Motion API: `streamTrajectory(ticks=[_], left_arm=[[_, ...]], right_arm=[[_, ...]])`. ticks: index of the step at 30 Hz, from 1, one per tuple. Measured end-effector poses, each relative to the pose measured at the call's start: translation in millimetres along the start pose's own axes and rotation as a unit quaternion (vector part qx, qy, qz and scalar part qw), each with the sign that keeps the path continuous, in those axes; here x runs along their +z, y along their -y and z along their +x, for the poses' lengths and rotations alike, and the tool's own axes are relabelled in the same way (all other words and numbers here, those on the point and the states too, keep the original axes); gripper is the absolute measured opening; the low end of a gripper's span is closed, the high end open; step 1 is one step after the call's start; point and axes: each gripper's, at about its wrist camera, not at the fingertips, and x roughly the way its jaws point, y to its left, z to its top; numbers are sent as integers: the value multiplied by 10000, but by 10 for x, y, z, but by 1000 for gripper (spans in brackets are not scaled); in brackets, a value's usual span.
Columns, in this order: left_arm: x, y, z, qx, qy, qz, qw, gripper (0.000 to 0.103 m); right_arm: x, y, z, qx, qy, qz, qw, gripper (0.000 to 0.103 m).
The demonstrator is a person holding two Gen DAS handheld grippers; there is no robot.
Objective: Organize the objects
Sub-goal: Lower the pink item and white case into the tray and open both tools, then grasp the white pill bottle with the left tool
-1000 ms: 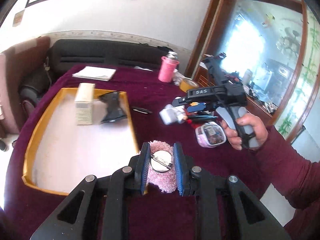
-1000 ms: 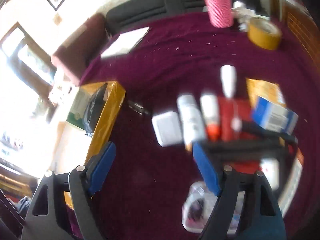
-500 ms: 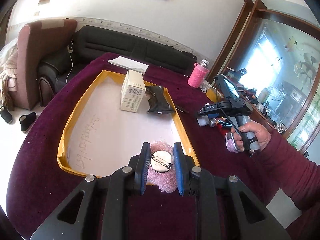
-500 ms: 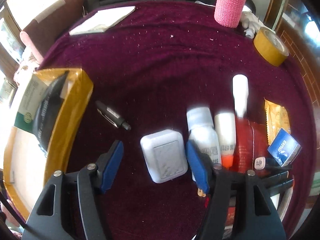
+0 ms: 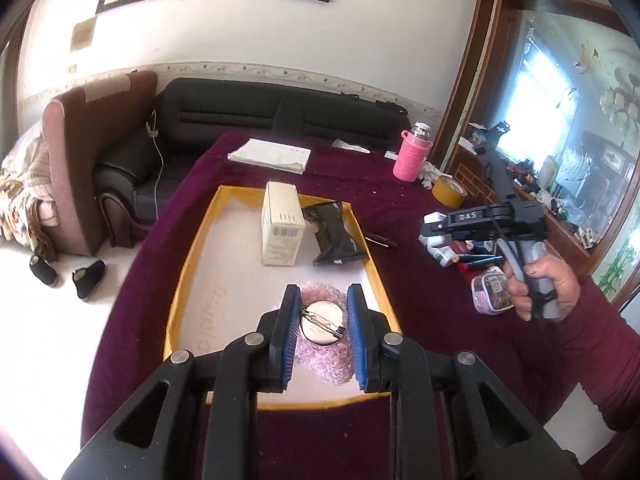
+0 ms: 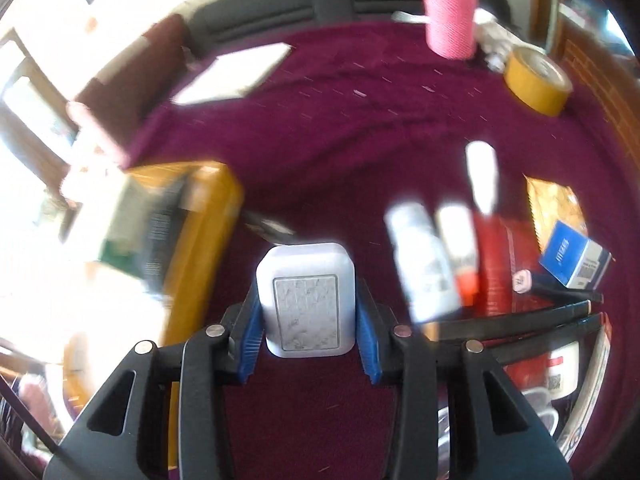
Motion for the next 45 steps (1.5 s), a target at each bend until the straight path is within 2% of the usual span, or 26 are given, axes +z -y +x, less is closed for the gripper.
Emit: streamTrajectory(ticks=[3, 5, 8, 12, 16, 19, 21, 23, 25, 27, 31, 34, 37, 40, 41, 42, 43, 45], left_arm=[[349, -94, 234, 320, -163, 199, 9992, 20], [504, -207, 468, 293, -357, 75, 9989, 20], [685, -370, 947, 586, -642, 51, 9962, 20], [772, -674, 1441, 497, -916, -382, 9938, 20], [782, -936, 1794, 583, -1078, -803, 9892, 20], [760, -1041, 2018, 614, -1249, -943, 9858, 20], [754, -1086, 2121, 657, -1304, -1022, 9840, 23], [741, -1136, 2174, 596, -1323, -1226, 9818, 33], [727, -1223, 2132, 296, -1251, -1593, 9788, 41], [726, -1293, 2029, 35, -1096, -1900, 9756, 43], [774, -1338, 1678, -63, -703, -2085, 9755, 54], [756, -1289, 1338, 5, -455, -2088, 9769, 54], [684, -1139, 1007, -21, -290, -2031, 9787, 55], [636, -803, 698, -133, -107, -1676, 9857, 57], [650, -694, 649, -188, -69, -1552, 9877, 63], [650, -526, 576, -280, -23, -1376, 9901, 65], [655, -368, 533, -383, 5, -1235, 9916, 71], [664, -31, 518, -643, 21, -951, 9934, 75]], right_arm=[[71, -283, -93, 429, -32, -244, 9988, 39], [100, -469, -48, 721, -150, -311, 9968, 39], [145, -720, 116, 1180, -398, -243, 9919, 39], [184, -1077, 445, 1406, -621, -235, 9878, 39], [152, -1374, 688, 1156, -734, -486, 9894, 39], [100, -1479, 835, 938, -798, -670, 9901, 39], [70, -1535, 910, 750, -780, -790, 9910, 39], [76, -1581, 942, 596, -720, -931, 9913, 39], [84, -1625, 935, 333, -590, -1170, 9908, 39], [94, -1674, 922, 167, -448, -1438, 9884, 39], [118, -1687, 785, 173, -290, -1539, 9875, 39], [147, -1626, 565, 201, -36, -1483, 9887, 40], [98, -1435, 178, 135, 370, -1456, 9886, 41], [8, -1229, -296, -237, 1019, -1529, 9827, 40], [-63, -1137, -510, -480, 1327, -1558, 9777, 40], [-137, -1009, -744, -803, 1718, -1579, 9691, 40], [-257, -913, -1009, -1161, 2130, -1575, 9573, 44], [-419, -608, -1398, -1898, 2977, -1455, 9242, 74]])
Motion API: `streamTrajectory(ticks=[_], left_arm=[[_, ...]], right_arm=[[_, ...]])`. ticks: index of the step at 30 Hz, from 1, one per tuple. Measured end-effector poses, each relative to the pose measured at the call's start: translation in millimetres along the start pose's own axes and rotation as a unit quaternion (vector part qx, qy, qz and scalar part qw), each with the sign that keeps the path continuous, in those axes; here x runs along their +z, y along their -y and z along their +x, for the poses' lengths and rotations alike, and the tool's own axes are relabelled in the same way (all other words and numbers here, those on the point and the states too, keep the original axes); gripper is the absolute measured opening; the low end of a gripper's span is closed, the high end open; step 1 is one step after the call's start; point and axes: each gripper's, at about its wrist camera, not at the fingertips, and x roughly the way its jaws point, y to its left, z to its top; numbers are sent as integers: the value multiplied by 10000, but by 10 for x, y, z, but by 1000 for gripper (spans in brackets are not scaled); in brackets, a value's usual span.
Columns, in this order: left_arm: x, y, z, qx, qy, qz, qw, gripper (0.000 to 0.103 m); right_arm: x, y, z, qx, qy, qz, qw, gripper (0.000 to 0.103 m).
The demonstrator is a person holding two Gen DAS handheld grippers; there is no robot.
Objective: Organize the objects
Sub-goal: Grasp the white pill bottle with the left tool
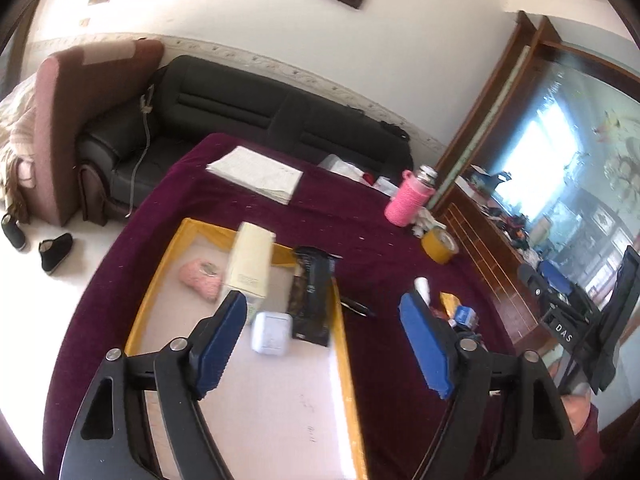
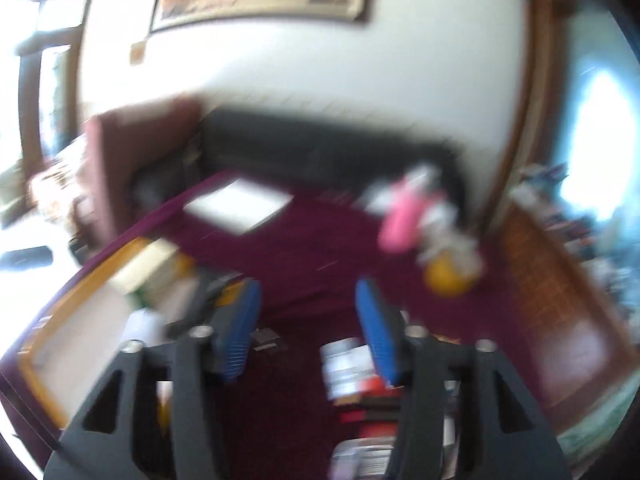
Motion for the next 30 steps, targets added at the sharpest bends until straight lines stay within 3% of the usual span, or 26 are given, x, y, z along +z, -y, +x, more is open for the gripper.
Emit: streamTrajectory(ticks=[1, 2, 4, 6, 9, 11, 18, 27, 30], left_arm=[[-41, 173, 49, -116, -85, 152, 9998, 75], [-80, 321, 110, -211, -185, 275, 9992, 75], [-169, 571, 240, -364, -386, 436, 9976, 75], [-279, 779, 399, -421, -616, 492, 9960, 75], [-447, 1006, 633, -438, -998, 438, 9931, 75], [-531, 1146, 789, -418, -1209, 364, 9911, 75], [-612, 1455, 1367, -83, -1636, 144, 9864, 75], [-579, 1687, 2320, 572, -1855, 192, 9808, 74], [-573, 1744, 2615, 782, -1888, 340, 9783, 72]], right_arm=[[-66, 204, -107, -339, 316, 32, 9989, 99], [-149, 394, -165, -545, 434, 69, 9975, 103], [-324, 795, -103, -871, -77, 305, 9957, 103], [-569, 1199, 10, -700, -692, 927, 9908, 103], [-933, 1694, 133, -464, -1106, 1828, 9758, 103], [-1095, 1864, 210, -463, -1231, 2050, 9699, 103], [-1443, 2112, 372, -265, -1141, 2552, 9598, 103], [-1753, 2488, 456, -111, -893, 3193, 9434, 103], [-1828, 2577, 513, -5, -1016, 3367, 9361, 103]])
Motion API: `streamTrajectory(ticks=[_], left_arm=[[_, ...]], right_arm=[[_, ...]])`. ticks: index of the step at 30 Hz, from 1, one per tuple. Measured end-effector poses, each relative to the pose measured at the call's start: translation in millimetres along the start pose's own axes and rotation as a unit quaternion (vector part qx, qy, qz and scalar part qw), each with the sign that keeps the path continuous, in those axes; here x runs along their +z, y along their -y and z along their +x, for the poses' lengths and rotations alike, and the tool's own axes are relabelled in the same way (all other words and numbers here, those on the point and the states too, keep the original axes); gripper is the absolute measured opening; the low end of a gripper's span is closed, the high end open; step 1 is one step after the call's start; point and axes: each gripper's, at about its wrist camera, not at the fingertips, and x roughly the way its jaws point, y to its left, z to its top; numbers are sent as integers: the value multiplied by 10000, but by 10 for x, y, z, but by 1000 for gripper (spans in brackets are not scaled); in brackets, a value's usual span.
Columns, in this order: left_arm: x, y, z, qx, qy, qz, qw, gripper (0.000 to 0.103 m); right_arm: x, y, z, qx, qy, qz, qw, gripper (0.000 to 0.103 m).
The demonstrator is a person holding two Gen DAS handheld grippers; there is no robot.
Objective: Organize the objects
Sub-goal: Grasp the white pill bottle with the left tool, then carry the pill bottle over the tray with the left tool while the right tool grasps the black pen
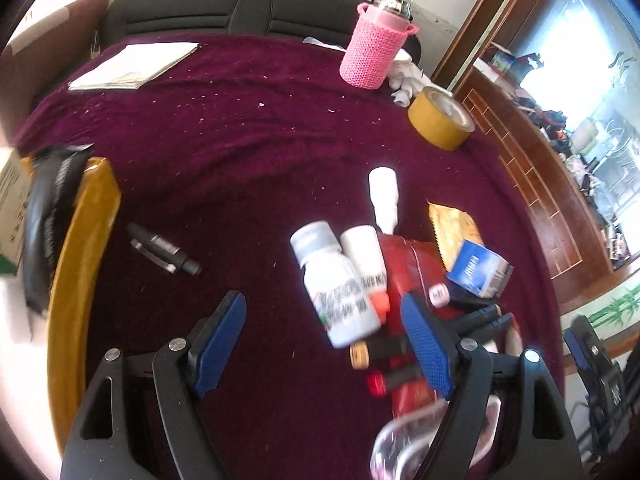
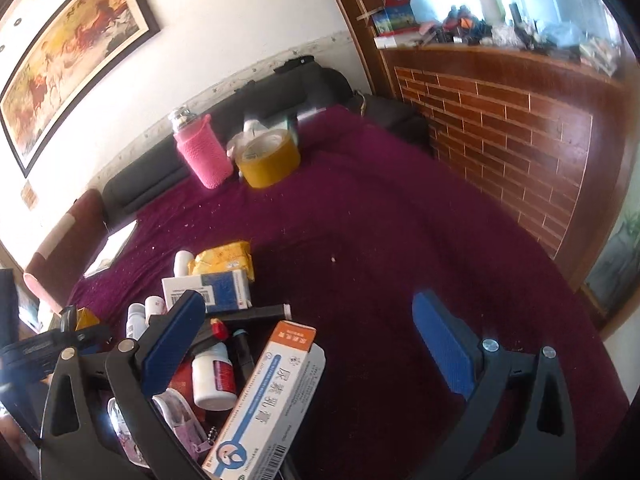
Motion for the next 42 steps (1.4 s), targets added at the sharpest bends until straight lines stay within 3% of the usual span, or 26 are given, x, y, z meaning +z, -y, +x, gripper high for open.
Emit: streamTrajectory(ticks=[3, 5, 7, 12, 16, 19, 29, 36, 39, 42], left_arm=[[19, 54, 152, 240, -39, 137, 9996, 55], [16, 61, 218, 135, -133, 180, 9997, 36], [0, 78, 195, 313, -89, 383, 9987, 29], [10, 74, 310, 412, -208, 439, 9980, 29], [-70, 241, 352, 762, 52, 920, 9928, 30], [-105, 191, 252, 451, 38, 678, 9967, 29], [-479, -71, -965, -453, 994, 596, 9922, 29], [-942, -494, -1810, -589, 1762, 522, 9812, 29], [-1098, -801, -2022, -677, 1873, 283, 9796, 29], [-1193, -1060, -2124, -582, 2024, 114, 9775, 29]], right_arm=[[-3, 75, 67, 79, -267, 205, 9994, 103], [-9, 103, 51, 178, -263, 312, 9990, 103], [-14, 103, 21, 195, -224, 340, 9990, 103], [-43, 92, -11, 183, -190, 328, 9991, 103], [-52, 81, 0, 23, -146, 237, 9996, 103], [-52, 79, 19, -87, -152, 167, 9997, 103], [-66, 8, 33, -475, 37, -178, 9987, 103], [-56, 0, 43, -692, 137, -287, 9971, 103], [-5, -117, -41, -549, 44, -346, 9979, 103], [96, -407, -211, -123, -94, -486, 9987, 103]])
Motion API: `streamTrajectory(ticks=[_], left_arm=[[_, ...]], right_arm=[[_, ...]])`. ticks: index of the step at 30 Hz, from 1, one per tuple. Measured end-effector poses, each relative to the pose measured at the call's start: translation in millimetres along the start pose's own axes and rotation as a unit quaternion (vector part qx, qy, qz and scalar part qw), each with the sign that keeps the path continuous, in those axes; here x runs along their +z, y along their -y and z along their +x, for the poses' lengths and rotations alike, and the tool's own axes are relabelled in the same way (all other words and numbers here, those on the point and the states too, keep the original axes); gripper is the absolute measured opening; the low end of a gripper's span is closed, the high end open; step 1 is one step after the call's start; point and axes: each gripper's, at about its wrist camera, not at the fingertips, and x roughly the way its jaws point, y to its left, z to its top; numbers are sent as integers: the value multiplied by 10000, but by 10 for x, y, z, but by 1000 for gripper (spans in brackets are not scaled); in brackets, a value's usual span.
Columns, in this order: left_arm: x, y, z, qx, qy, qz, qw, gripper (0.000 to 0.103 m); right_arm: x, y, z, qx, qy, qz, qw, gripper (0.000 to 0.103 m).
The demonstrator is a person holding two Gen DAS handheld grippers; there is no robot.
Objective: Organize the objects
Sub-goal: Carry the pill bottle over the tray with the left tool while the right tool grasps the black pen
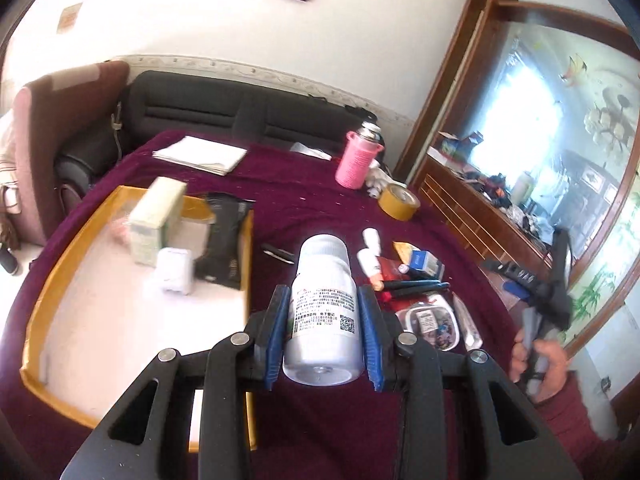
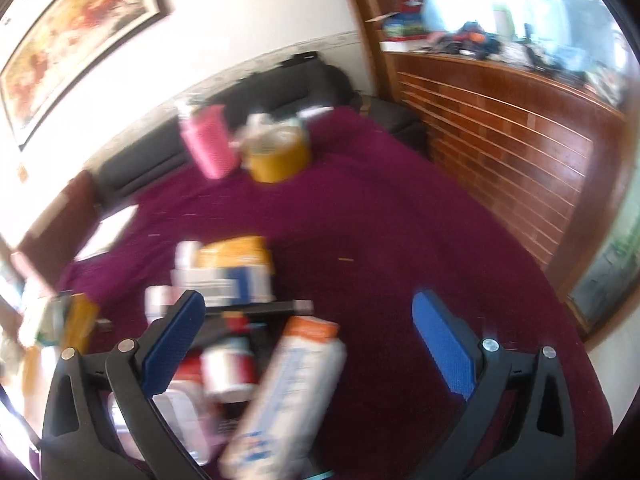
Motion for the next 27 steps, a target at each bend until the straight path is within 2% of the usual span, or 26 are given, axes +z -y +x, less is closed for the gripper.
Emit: streamTrajectory(ticks=[2, 4, 6, 7, 8, 10, 13, 18, 21, 22, 23, 24, 26, 27], left_arm=[[-40, -146, -87, 45, 91, -112, 9999, 29], [-69, -298, -135, 31, 150, -271, 9995, 29], [-96, -447, -154, 16, 183, -420, 9989, 29], [-104, -493, -165, 19, 187, -464, 9987, 29], [-118, -558, -187, 27, 191, -506, 9985, 29], [-144, -694, -259, 69, 212, -553, 9982, 29], [-158, -869, -323, 188, 264, -595, 9977, 29], [-154, -1222, -319, 321, 267, -846, 9955, 29], [-165, -1366, -279, 346, 242, -992, 9942, 29], [-166, -1404, -256, 346, 232, -1034, 9938, 29], [-179, -1416, -256, 340, 227, -1046, 9937, 29], [-181, -1433, -230, 339, 223, -1051, 9936, 29], [-189, -1423, -203, 328, 199, -1031, 9939, 29], [-213, -1411, -224, 318, 192, -1013, 9942, 29]], right_arm=[[102, -323, -31, 440, -266, -256, 9983, 103], [153, -751, 66, 1009, -702, -709, 9899, 103], [118, -1239, 292, 1312, -1310, -1296, 9741, 103], [64, -1503, 440, 1426, -1643, -1642, 9621, 103], [-8, -1761, 597, 1432, -1914, -2010, 9500, 103], [-132, -2144, 855, 1184, -2136, -2565, 9352, 103], [-285, -2573, 1232, 1183, -2453, -3022, 9135, 98], [-541, -3043, 1662, 1001, -2636, -3753, 8830, 78], [-703, -3192, 1846, 825, -2732, -4006, 8706, 52], [-734, -3212, 1883, 842, -2794, -3993, 8691, 43], [-715, -3217, 1872, 911, -2740, -3924, 8733, 32], [-714, -3206, 1880, 878, -2782, -3875, 8745, 28], [-711, -3173, 1858, 760, -2746, -3836, 8784, 14], [-701, -3132, 1838, 745, -2768, -3759, 8812, 13]])
